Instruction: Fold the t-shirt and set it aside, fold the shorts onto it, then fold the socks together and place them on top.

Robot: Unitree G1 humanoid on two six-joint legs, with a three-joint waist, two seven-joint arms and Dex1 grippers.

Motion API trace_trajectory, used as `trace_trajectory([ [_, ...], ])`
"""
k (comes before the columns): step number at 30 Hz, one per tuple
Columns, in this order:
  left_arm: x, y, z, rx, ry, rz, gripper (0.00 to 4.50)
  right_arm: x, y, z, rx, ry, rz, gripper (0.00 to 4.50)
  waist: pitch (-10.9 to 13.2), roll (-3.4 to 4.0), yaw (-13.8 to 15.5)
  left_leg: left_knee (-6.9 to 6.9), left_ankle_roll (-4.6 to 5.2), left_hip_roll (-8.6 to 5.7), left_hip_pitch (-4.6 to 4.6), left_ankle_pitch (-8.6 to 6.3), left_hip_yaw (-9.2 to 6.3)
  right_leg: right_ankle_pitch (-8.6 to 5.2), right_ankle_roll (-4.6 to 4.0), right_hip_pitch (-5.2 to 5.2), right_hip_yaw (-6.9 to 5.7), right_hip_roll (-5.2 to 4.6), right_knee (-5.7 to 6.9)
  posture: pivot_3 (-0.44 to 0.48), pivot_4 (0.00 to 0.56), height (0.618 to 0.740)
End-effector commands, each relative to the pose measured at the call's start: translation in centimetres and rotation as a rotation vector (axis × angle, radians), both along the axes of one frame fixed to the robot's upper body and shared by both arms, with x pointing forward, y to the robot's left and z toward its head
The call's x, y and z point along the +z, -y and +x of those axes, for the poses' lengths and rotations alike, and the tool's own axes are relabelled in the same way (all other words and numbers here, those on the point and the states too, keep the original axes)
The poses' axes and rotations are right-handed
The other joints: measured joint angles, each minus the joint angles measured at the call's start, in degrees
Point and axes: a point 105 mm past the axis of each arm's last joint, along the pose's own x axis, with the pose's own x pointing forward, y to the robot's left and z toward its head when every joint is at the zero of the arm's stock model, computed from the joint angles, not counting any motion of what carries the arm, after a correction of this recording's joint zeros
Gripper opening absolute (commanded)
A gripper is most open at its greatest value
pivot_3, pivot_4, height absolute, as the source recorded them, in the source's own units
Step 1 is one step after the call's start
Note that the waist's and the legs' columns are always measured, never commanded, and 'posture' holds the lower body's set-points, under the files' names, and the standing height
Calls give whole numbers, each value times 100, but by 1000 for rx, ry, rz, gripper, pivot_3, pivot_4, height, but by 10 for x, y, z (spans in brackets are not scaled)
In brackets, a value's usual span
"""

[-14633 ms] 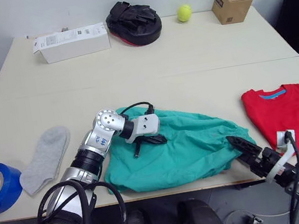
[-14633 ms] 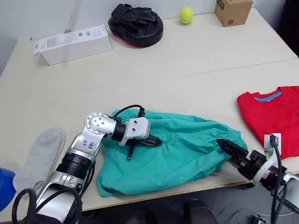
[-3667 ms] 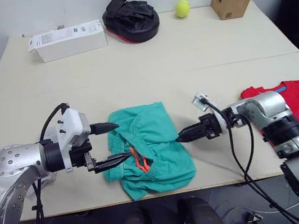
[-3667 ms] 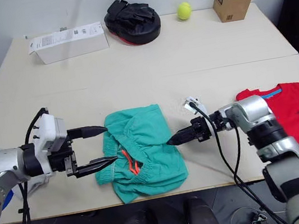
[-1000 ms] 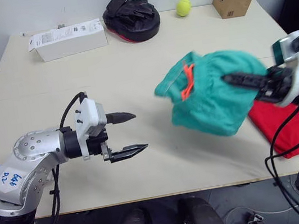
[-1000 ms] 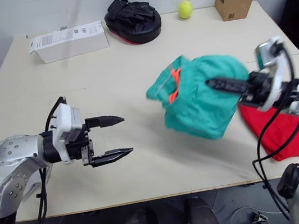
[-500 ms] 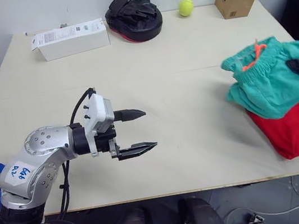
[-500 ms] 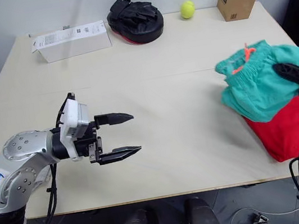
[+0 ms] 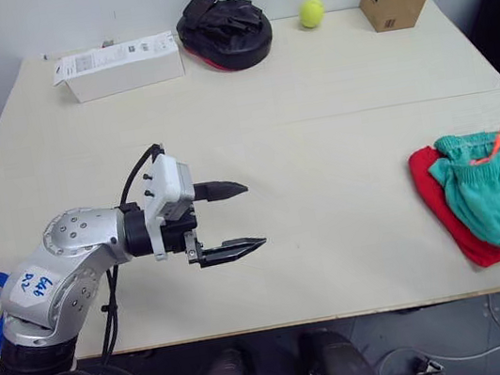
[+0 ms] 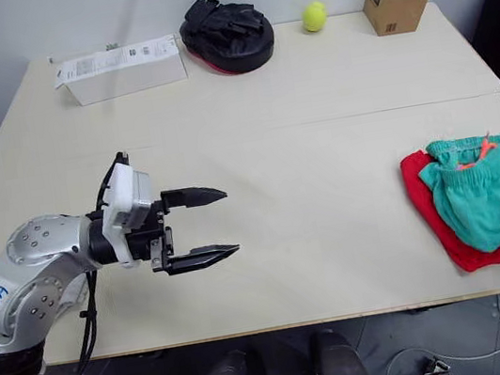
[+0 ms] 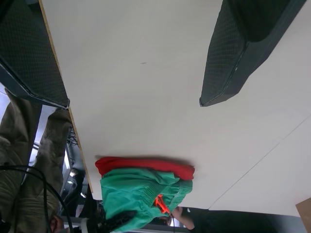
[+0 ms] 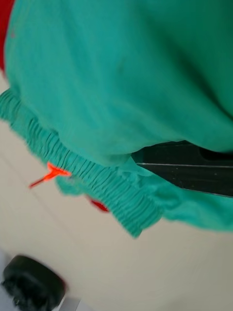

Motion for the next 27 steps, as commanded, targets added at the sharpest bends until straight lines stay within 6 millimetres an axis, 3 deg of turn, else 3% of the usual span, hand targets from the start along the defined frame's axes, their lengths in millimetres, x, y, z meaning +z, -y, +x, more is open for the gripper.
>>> trace_trajectory([
  [1, 5, 1, -1, -12, 36, -9, 4500, -5, 18, -2, -77, -33, -35, 531, 0, 0, -27, 0, -1, 0, 0, 1, 2, 0, 0, -1, 3, 0, 1, 0, 150, 740],
  [2, 5, 1, -1, -12, 36, -9, 4500, -4, 20, -2, -86, -29, -19, 687, 0, 0, -27, 0, -1, 0, 6, 1, 6, 0, 0, 0, 8, 0, 3, 0, 150, 740],
  [13, 2, 6, -1, -24, 33, -28, 4500, 9, 38, -31, -66, -131, -109, 4492, 0, 6, 73, -1, -1, -2, 12, 0, 13, 4, 7, 5, 21, 2, -4, 0, 150, 740],
  [18, 1, 9, 2, -30, 35, -44, 4500, 24, 37, -46, 1, -142, -156, 4492, -1, 7, 127, -2, 1, -3, 17, -1, 19, 6, 11, 6, 30, 3, -6, 0, 150, 740],
  [23, 0, 11, 6, -35, 44, -48, 4500, 27, 33, -61, 93, -214, -267, 4492, 0, 6, 121, -3, 1, 0, 20, -2, 20, 7, 12, 10, 32, 4, -10, 0, 150, 740],
  [27, -2, 11, 8, -38, 45, -46, 4500, 53, 26, -64, 201, -166, -346, 4492, -4, 16, 111, -12, 1, -2, 22, -2, 22, 7, 12, 9, 33, 4, -14, 0, 150, 740],
])
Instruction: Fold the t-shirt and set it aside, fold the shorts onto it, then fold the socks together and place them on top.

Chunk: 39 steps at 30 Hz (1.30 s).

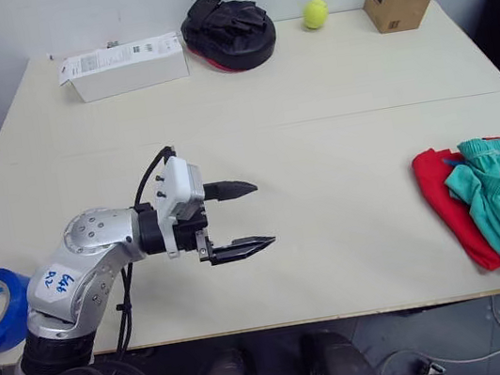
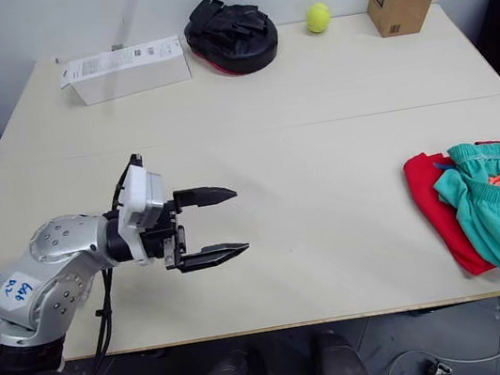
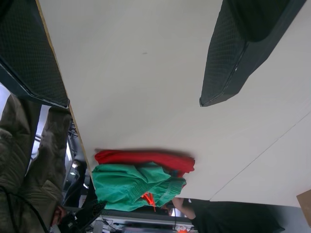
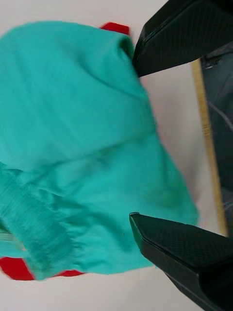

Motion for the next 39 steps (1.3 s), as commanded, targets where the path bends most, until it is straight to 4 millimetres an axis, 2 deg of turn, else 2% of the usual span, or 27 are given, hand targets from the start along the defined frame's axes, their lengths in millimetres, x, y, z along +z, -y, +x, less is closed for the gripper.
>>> trace_trajectory([
  [1, 6, 2, -1, -20, 48, -2, 4500, 50, -3, 7, 115, 120, -99, 4492, 0, 2, -31, -1, 1, 0, 4, 0, 6, 1, 2, 0, 5, 0, 0, 0, 150, 740],
  [5, 7, 0, 1, -17, 53, 4, 4500, 89, -13, 24, 233, 226, -183, 4492, 2, 0, -80, -15, 2, 3, 40, -1, 23, 3, 4, 24, 17, 1, -6, 0, 150, 740],
  [8, 6, -2, 2, -6, 49, 11, 4500, 103, -29, 40, 325, 291, -214, 4492, 3, -3, -80, -31, 1, 2, 45, -1, 20, 3, 4, 30, 16, 2, -19, 0, 150, 740],
  [14, 0, -9, 4, 43, 35, 28, 4500, 93, -76, 72, 549, 303, -278, 4492, 3, -3, -71, -35, 0, 1, 42, -1, 19, 3, 4, 29, 15, -1, -29, 0, 150, 740],
  [22, -1, -26, 1, 161, 27, 42, 4500, 99, -138, 94, 812, 418, -171, 4492, 3, -3, -81, -30, 0, 3, 43, -1, 19, 3, 4, 29, 14, -2, -24, 0, 150, 740],
  [25, -3, -40, -3, 267, 22, 53, 4500, 99, -173, 104, 963, 473, -123, 4492, 4, -4, -131, -31, 0, 4, 44, -1, 18, 3, 4, 30, 14, -4, -22, 0, 150, 740],
  [32, -9, -70, -19, 522, -2, 77, 4500, 109, -235, 117, 1222, 576, -19, 4492, 6, -4, -158, -33, -1, 5, 42, -2, 17, 2, 1, 23, 13, -10, -19, 0, 150, 740],
  [34, -11, -81, -25, 620, -1, 91, 4500, 111, -251, 119, 1297, 596, -2, 4492, 6, -5, -157, -34, -1, 5, 41, -2, 16, 2, 0, 23, 13, -12, -20, 0, 150, 740],
  [39, -24, -108, -44, 826, -26, 153, 4500, 106, -274, 123, 1431, 602, 16, 4492, 9, -9, -146, -34, 3, 0, 38, -5, 10, 3, -2, 24, 8, -21, -24, 0, 150, 740],
])
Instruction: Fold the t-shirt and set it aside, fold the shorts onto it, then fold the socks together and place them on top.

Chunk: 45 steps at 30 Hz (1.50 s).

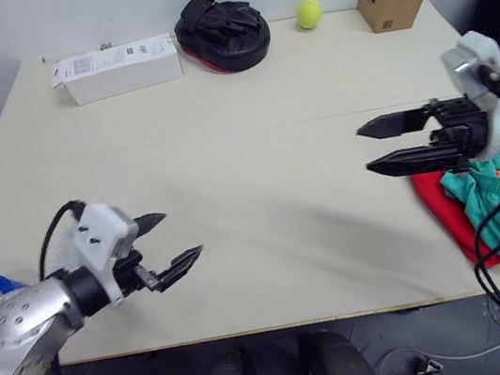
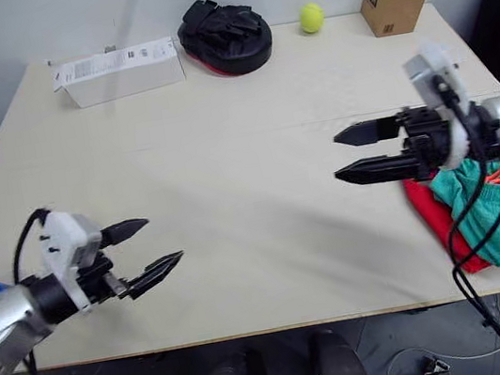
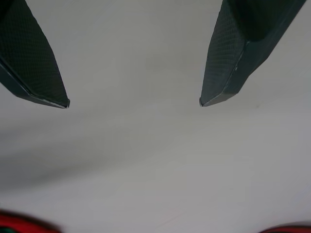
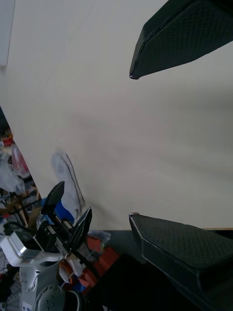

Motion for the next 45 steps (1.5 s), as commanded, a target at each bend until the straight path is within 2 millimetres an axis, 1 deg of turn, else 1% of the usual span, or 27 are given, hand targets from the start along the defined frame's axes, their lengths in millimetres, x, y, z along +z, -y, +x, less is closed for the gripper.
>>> trace_trajectory([
  [1, 2, -14, -14, 115, 27, 52, 4500, 4, -11, -1, 85, 43, -12, 4492, 0, -1, -11, 0, 2, 0, 0, -2, 1, 0, 0, 0, 0, 0, -4, 0, 150, 740],
  [4, -8, -36, -23, 256, -2, 123, 4500, 2, -24, 0, 148, 77, -20, 4492, 0, -1, -14, 0, 3, 1, 0, -3, 1, 1, -5, 0, -2, -2, -3, 0, 150, 740],
  [6, -13, -52, -25, 362, -3, 207, 4500, 4, -35, -5, 214, 89, -8, 4492, 0, -1, -18, 0, 2, 2, 1, -4, 0, 0, -9, 0, -3, -2, -3, 0, 150, 740],
  [9, -16, -73, -20, 492, 1, 322, 4500, 4, -45, -11, 278, 92, 0, 4492, 0, -1, -3, -5, 0, 2, 1, -6, -3, -1, -16, -2, -7, -3, -3, 0, 150, 740],
  [14, -25, -94, -13, 617, -50, 422, 4500, 2, -51, -10, 287, 116, 2, 4492, 0, -1, -20, -10, -3, 1, -1, -20, -8, -1, -23, -5, -14, -13, -5, 0, 150, 740],
  [19, -37, -102, -8, 664, -117, 465, 4500, 2, -57, -14, 299, 128, 12, 4492, 0, -1, -30, -19, -7, 3, -6, -18, -6, -6, -34, -22, -19, -13, 4, 0, 150, 740],
  [23, -42, -109, -5, 701, -143, 486, 4500, 3, -60, -20, 311, 136, 18, 4492, 0, -1, -31, -22, -10, 4, -8, -17, -4, -8, -36, -28, -19, -12, 11, 0, 150, 740],
  [28, -47, -118, -9, 747, -184, 519, 4500, 2, -59, -22, 294, 134, 17, 4492, 0, -2, -24, -20, -10, 3, -8, -18, -4, -8, -36, -27, -19, -13, 11, 0, 150, 740],
  [32, -60, -119, -13, 735, -238, 529, 4500, 0, -58, -22, 278, 130, 20, 4492, -1, -2, -22, -21, -10, 3, -8, -18, -5, -8, -36, -27, -19, -14, 10, 0, 150, 740],
  [35, -67, -123, -14, 739, -260, 529, 3888, 0, -57, -22, 269, 131, 22, 4500, -1, -2, -30, -22, -11, 4, -6, -18, -4, -8, -37, -28, -18, -14, 11, 0, 150, 740],
  [36, -69, -125, -14, 740, -266, 529, 3611, 1, -57, -22, 266, 132, 24, 4500, -1, -2, -30, -22, -12, 4, -5, -17, -4, -9, -38, -28, -18, -14, 12, 0, 150, 740],
  [40, -78, -133, -16, 751, -293, 531, 2237, 4, -58, -21, 258, 133, 31, 4500, -1, -2, -39, -24, -15, 6, -2, -15, -5, -13, -47, -29, -19, -14, 20, 0, 150, 740],
  [45, -85, -145, -19, 776, -312, 540, 658, 5, -55, -21, 244, 131, 29, 4500, -1, -2, -56, -25, -19, 8, 0, -16, -5, -23, -63, -38, -19, -14, 40, 0, 150, 740],
])
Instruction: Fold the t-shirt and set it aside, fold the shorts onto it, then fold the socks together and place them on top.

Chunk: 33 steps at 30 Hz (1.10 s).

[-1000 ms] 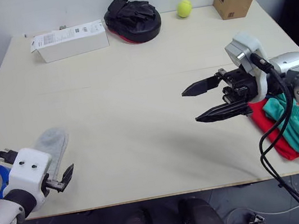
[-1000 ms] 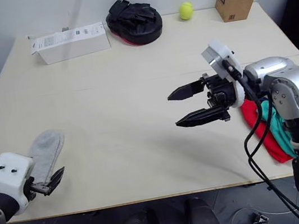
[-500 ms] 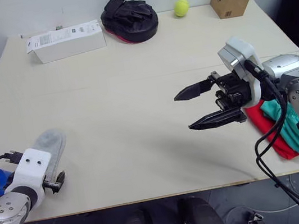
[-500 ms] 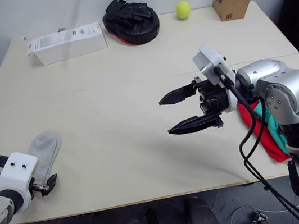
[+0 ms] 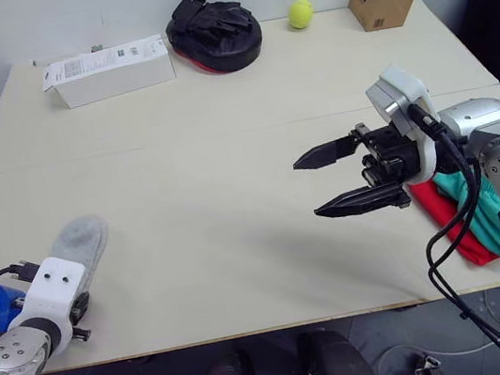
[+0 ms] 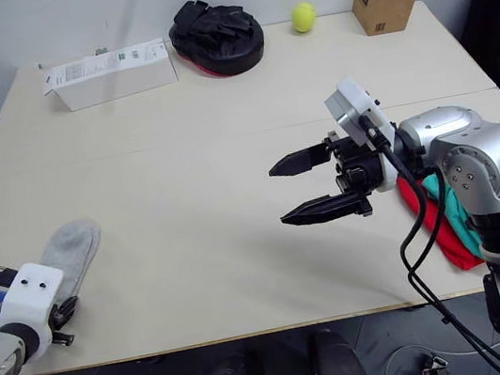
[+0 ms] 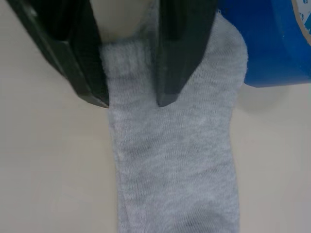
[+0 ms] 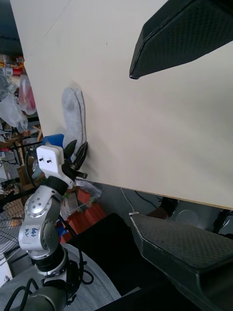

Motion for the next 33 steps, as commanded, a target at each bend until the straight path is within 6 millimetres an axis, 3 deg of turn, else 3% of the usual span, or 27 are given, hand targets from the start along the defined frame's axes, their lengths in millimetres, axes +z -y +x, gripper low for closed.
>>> trace_trajectory([
  [1, -13, -19, -10, 68, -52, 23, 276, 15, 5, -5, -8, 55, 18, 4500, 0, 0, -6, 0, -1, 0, 0, 0, 0, -1, -2, -1, 0, 0, 3, 0, 150, 740],
  [2, -13, -21, -10, 70, -52, 24, 19, 16, 6, -5, -12, 53, 18, 4500, 0, 0, -8, -1, -1, 1, 1, 0, 0, -2, -4, -2, 0, 0, 5, 0, 150, 740],
  [9, -8, -12, 1, -16, -24, 23, 19, 17, 8, -4, -35, 44, 24, 4500, -2, 3, -5, -3, -1, 2, 5, 0, -2, -4, -7, -2, -3, 0, 9, 0, 150, 740],
  [17, 3, 36, 18, -330, 35, 16, 19, 11, 11, -7, -41, 30, 4, 4500, -2, 3, 49, -2, -1, -5, 1, 0, -9, -4, -8, 0, -13, -13, 7, 0, 150, 740],
  [21, 4, 75, 18, -603, 22, 8, 19, 6, 15, -12, -37, 24, -23, 4500, -2, 3, 39, -2, 4, -15, -4, -5, -10, -4, -7, 2, -18, -25, 2, 0, 150, 740],
  [26, 3, 105, 17, -835, 1, 14, 19, 1, 19, -13, -64, 21, -43, 4500, -1, 3, 34, -3, 4, -15, -5, -5, -10, -4, -7, 1, -21, -25, 1, 0, 150, 740],
  [33, 1, 152, 30, -1292, -6, 107, 19, -18, 33, -15, -138, 21, -124, 4500, -1, 4, 54, -1, 6, -14, -7, 0, -12, -3, -6, 2, -30, -24, 2, 0, 150, 740],
])
